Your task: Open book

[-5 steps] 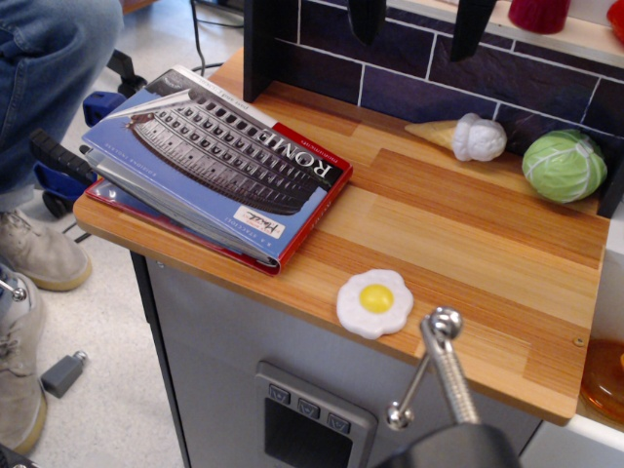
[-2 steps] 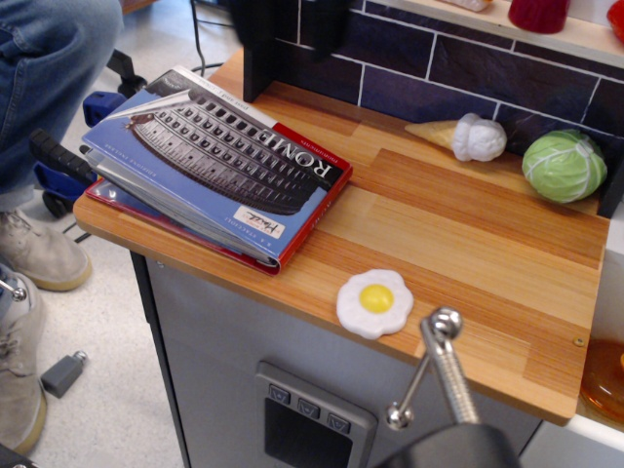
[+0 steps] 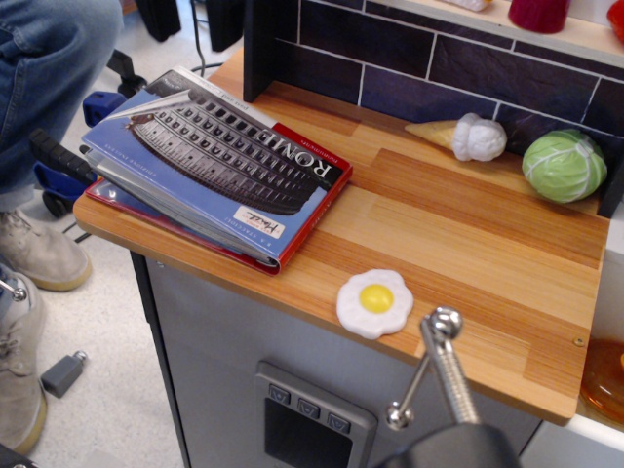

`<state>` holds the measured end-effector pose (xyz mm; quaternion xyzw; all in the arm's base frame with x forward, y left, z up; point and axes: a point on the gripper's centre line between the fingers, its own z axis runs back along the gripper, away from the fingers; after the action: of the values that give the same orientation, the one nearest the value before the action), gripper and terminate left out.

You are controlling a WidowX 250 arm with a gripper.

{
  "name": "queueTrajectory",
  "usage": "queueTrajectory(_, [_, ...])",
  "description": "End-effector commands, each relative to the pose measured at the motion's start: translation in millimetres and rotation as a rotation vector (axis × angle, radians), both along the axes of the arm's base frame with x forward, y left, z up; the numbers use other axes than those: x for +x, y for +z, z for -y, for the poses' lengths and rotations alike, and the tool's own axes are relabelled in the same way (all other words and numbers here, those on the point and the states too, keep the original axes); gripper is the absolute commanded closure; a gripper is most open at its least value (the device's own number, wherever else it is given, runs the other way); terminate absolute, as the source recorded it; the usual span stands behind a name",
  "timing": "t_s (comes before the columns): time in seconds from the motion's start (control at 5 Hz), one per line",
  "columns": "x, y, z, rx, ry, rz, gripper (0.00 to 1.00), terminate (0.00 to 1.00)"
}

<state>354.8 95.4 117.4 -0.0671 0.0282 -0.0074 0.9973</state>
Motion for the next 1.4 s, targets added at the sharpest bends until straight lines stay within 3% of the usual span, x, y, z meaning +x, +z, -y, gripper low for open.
queueTrajectory(0.0, [15.7, 6.4, -48.5, 0.023, -0.079, 0.062, 0.00, 0.00])
queueTrajectory(0.6, [18.4, -40.1, -41.3, 0.107, 0.000, 0.026, 0.00, 0.00])
queueTrajectory(1.0, [11.2, -40.6, -22.5, 0.065, -0.011, 0.115, 0.00, 0.00])
queueTrajectory(1.2, [7.0, -33.3, -5.8, -0.010, -0.009, 0.141, 0.00, 0.00])
